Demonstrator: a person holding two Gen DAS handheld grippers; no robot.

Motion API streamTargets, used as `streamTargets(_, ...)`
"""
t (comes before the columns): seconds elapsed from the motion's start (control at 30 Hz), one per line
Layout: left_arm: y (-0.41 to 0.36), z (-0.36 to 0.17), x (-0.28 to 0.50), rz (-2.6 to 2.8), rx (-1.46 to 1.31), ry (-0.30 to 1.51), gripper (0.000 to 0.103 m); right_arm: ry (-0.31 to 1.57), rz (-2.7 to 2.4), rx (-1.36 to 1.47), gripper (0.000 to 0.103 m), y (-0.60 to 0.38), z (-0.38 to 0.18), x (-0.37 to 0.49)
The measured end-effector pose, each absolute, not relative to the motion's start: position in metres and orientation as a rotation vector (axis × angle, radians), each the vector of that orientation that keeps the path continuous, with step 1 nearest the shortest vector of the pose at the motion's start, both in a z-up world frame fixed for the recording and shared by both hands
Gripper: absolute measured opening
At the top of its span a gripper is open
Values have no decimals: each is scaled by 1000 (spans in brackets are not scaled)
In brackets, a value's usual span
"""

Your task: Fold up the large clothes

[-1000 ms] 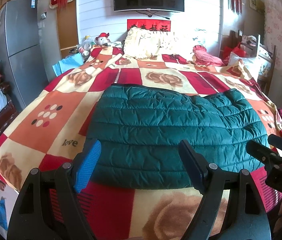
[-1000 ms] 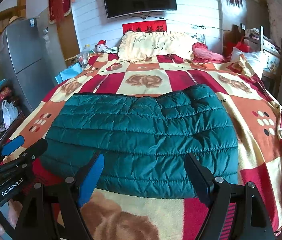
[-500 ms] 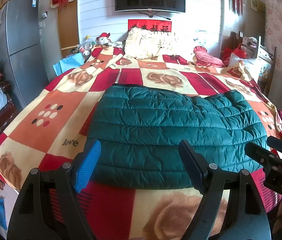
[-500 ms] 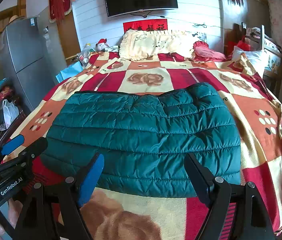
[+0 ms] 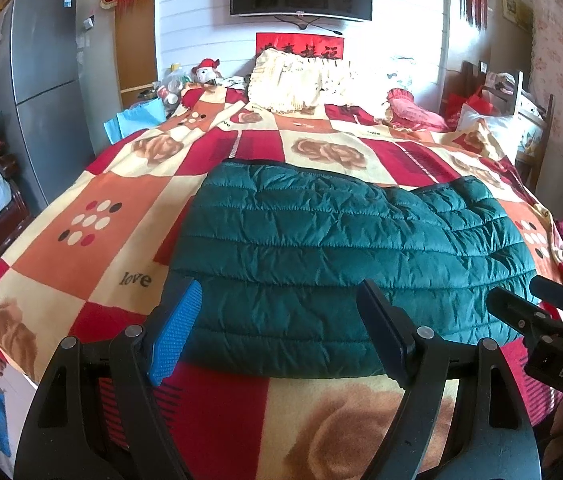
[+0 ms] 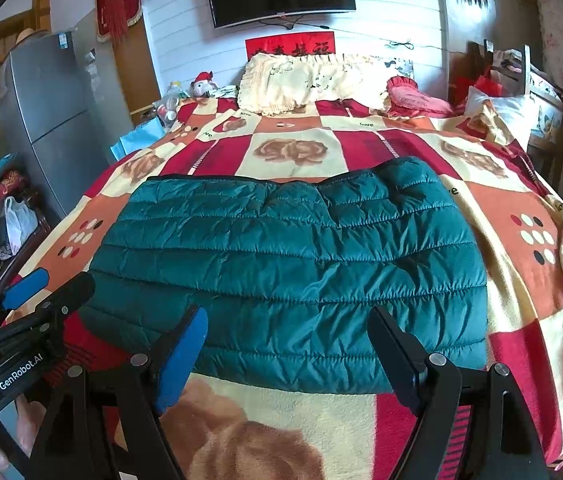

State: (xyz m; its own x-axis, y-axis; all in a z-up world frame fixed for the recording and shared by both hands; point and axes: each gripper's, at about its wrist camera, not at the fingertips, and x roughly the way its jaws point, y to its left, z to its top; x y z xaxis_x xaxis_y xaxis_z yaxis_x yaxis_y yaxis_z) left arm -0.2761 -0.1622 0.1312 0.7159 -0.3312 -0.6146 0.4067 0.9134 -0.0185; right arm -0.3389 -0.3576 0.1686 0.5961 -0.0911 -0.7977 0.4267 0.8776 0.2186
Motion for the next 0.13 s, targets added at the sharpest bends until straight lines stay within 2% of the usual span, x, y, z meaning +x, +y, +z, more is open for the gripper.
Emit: streamTargets(0.13,-159,125,-267,-410,113,680,80,895,-310,425,80,-363,164,-339)
